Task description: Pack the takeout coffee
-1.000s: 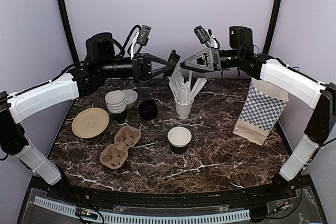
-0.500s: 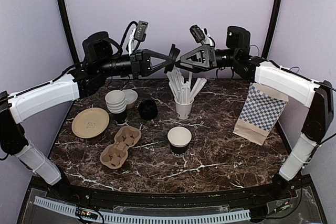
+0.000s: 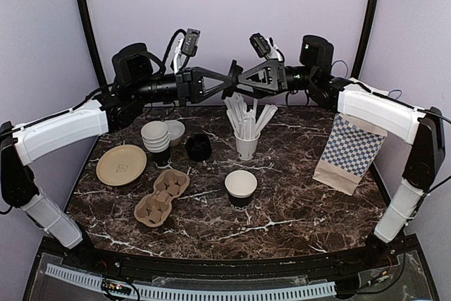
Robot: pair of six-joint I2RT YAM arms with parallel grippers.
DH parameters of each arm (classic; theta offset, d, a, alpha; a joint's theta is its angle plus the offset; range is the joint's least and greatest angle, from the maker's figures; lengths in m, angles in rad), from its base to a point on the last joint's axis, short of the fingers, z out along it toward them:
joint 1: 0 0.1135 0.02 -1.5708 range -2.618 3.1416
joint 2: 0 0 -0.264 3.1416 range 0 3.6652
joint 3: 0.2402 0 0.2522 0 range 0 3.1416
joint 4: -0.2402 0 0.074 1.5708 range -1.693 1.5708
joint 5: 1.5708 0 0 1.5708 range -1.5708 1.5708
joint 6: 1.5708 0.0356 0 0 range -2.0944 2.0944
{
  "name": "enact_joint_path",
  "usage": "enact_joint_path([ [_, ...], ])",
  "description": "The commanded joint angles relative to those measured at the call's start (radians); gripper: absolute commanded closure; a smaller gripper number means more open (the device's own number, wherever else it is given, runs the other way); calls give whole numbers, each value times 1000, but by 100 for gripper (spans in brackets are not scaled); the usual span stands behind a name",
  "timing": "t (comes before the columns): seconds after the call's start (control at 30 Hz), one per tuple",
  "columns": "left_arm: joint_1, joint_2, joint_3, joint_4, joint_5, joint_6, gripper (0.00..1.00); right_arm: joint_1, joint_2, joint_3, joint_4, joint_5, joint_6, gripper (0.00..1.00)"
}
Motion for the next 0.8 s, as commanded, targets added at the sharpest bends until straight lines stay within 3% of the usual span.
enact_joint_path([
  [0.0,3,16,12,49,28,-20,88,8,1,6,71,-17,35,7],
  [0.33,1,37,14,54,27,-32,84,8,-4,-12,91,-11,54,25],
  [0.53,1,12,16,-40,-6,40,59,4,-13,-19,30,-1,-13,29],
  [0.6,1,-13,21,-127,-34,106,44,-1,-20,-8,-57,16,-93,29],
  [0.77,1,-109,16,-358,-160,318,36,-30,-51,8,-340,86,-368,30],
])
